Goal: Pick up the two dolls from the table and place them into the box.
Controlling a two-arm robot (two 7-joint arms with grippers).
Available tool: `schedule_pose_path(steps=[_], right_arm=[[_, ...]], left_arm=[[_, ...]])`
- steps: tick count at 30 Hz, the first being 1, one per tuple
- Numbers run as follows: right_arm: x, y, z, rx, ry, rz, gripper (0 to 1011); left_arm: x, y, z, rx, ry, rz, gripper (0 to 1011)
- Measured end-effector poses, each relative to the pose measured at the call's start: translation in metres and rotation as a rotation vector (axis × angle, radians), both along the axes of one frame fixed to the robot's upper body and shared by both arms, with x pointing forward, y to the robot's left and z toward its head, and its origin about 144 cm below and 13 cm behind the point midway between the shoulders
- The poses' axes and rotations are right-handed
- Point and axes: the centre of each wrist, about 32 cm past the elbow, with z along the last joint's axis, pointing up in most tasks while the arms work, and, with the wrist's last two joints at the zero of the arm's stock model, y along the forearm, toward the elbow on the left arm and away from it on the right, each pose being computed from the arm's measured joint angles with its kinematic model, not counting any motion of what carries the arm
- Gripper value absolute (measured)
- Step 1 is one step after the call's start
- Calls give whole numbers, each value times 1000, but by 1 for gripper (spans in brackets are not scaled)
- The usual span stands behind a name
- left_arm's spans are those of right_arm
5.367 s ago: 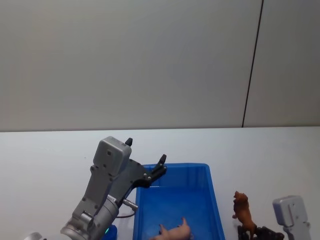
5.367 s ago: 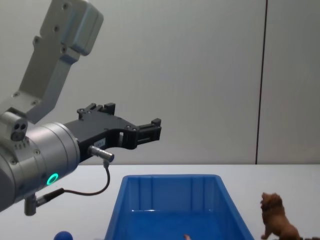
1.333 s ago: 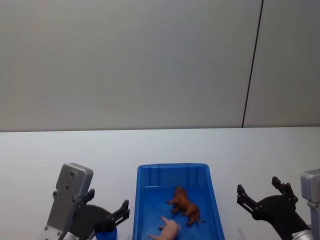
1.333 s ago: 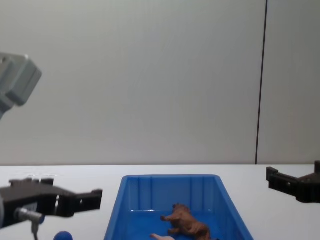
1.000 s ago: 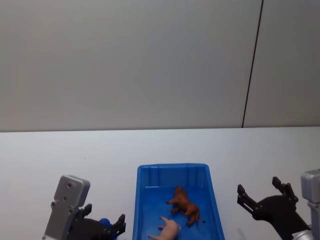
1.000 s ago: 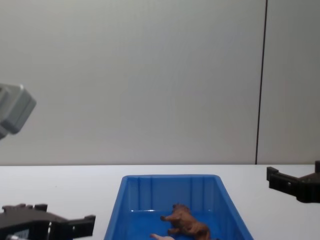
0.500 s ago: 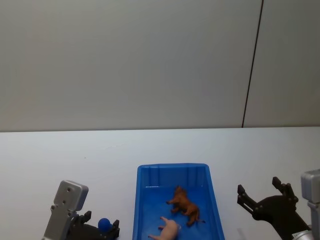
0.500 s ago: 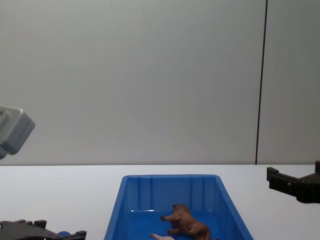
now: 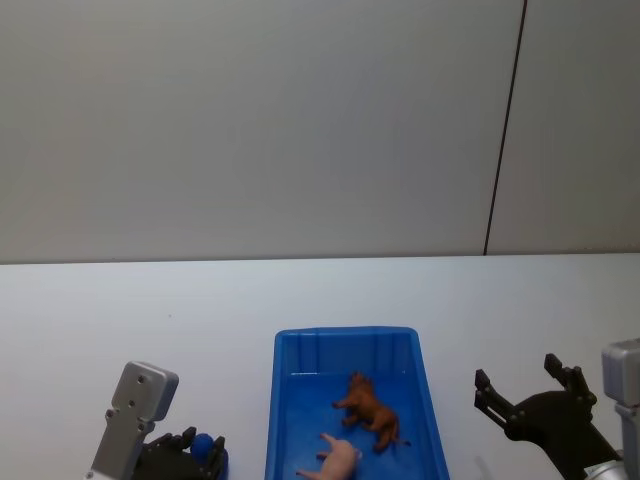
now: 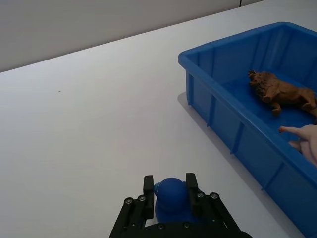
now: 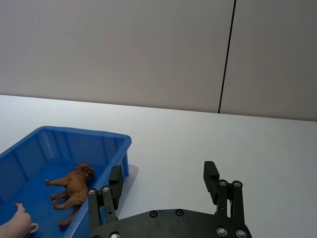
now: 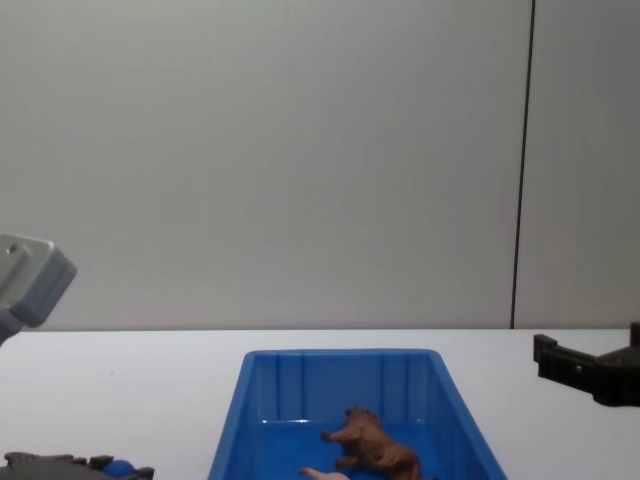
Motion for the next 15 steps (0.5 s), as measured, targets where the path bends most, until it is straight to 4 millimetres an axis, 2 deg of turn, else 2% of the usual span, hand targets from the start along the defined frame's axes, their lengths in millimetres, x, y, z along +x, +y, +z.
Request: schedule_pose_path(steps=[2,15], right_arm=[[0,0,0,0,0,0,1001],[0,0,0,0,0,0,1001]], left_arm=[[1,0,-1,-1,0,-2,348],[2,-2,4,-1,-49,-22,260]])
